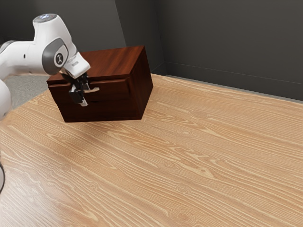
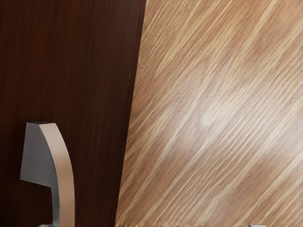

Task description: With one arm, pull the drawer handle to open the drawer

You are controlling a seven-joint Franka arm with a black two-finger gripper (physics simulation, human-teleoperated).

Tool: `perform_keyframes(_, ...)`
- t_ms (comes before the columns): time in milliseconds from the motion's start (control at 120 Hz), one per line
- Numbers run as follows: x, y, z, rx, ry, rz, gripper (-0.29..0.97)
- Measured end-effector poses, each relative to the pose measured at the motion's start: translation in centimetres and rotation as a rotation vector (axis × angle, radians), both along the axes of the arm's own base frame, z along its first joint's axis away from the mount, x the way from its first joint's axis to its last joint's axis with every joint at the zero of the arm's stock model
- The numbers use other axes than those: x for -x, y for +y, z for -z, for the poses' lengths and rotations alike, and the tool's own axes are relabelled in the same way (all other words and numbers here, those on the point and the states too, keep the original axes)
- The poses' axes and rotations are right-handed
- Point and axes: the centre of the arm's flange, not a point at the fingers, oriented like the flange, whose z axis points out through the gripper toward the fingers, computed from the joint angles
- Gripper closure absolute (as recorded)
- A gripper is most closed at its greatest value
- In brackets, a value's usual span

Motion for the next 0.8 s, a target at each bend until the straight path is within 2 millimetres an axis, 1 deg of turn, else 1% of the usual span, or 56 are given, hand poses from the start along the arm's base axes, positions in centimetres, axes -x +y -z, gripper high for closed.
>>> perform_keyframes(92,0.5,-0.3,-0.2,0.001,0.007,-0.001,0.19)
perform_keyframes(242,1.7,-0.1,-0.5,0.003,0.016,-0.015,0.21)
perform_keyframes(308,2.1,-0.1,-0.5,0.004,0.021,-0.019,0.19)
perform_keyframes(617,3.6,-1.0,-0.6,0.01,0.035,-0.028,0.16)
perform_keyframes(708,4.5,-1.0,-0.8,0.011,0.037,-0.038,0.16)
perform_keyframes(800,5.3,-1.3,-0.8,0.012,0.04,-0.042,0.17)
